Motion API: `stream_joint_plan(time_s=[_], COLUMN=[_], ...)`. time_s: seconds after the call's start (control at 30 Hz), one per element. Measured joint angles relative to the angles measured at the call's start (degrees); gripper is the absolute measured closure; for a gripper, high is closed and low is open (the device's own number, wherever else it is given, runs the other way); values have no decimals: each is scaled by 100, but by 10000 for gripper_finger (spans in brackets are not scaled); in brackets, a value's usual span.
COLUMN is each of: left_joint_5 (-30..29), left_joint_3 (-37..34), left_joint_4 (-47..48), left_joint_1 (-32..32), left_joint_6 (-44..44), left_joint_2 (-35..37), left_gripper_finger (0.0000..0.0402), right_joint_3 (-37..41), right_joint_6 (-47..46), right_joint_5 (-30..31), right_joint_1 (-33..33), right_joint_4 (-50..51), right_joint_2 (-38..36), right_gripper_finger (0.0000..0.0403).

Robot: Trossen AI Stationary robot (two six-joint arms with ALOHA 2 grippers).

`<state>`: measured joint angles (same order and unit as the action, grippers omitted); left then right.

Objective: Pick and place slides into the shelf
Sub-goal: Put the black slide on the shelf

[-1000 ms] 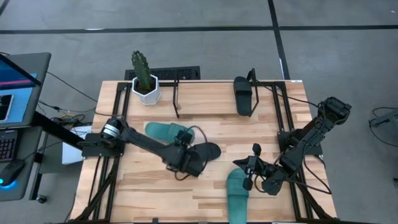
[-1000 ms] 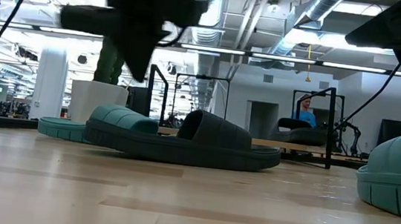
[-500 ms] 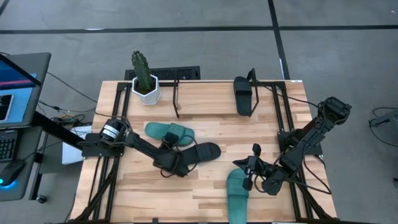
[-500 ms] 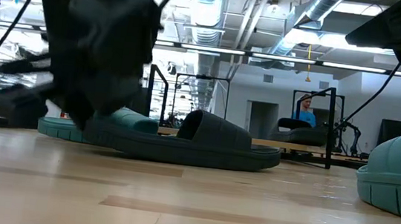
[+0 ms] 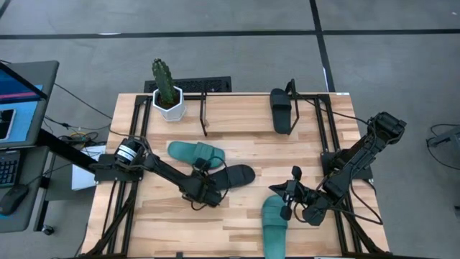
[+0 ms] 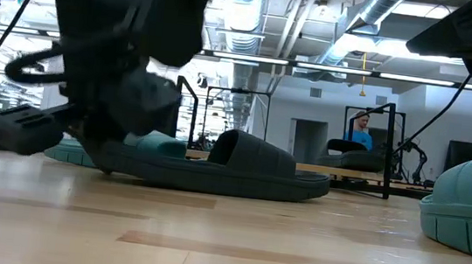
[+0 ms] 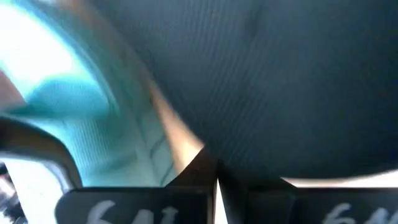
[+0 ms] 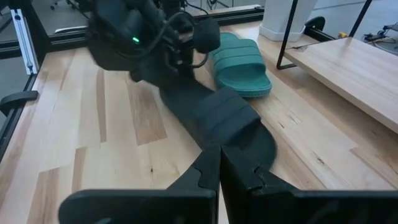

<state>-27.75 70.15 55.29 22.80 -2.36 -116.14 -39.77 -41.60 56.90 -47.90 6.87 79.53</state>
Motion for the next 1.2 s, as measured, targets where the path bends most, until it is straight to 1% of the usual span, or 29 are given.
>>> stream_joint_plan(time_s=[0.33,0.5,0.63,0.77,0.87,0.93,1.0,1.07,1.13,1.2], left_joint_5=[850,883,542,29,-368,-648,-916,-1084,-1164,-1136], left_joint_3=[651,886,1096,1366,1629,1830,1948,1973,1947,1897], left_joint_4=[-956,-1213,-1323,-1281,-1045,-801,-577,-485,-462,-474], left_joint_1=[257,308,311,307,333,376,443,513,579,633], left_joint_6=[253,576,848,1137,1238,1228,1145,1085,996,781], left_joint_2=[-18,-28,-29,-29,-29,-25,52,232,509,842], left_gripper_finger=[401,401,401,401,401,401,401,401,401,401], right_joint_3=[0,0,0,0,0,0,-1,-2,-5,-148], right_joint_6=[-2,-4,-138,-152,-80,178,571,1025,1459,1738], right_joint_5=[-2,-2,-6,-160,-270,-346,-548,-930,-1373,-1796], right_joint_1=[0,0,0,2,9,38,109,254,462,689], right_joint_4=[0,-3,-4,-56,-225,-497,-976,-1509,-2011,-2260], right_joint_2=[0,0,0,1,58,174,322,517,680,869], right_gripper_finger=[403,403,403,403,403,403,403,403,403,402])
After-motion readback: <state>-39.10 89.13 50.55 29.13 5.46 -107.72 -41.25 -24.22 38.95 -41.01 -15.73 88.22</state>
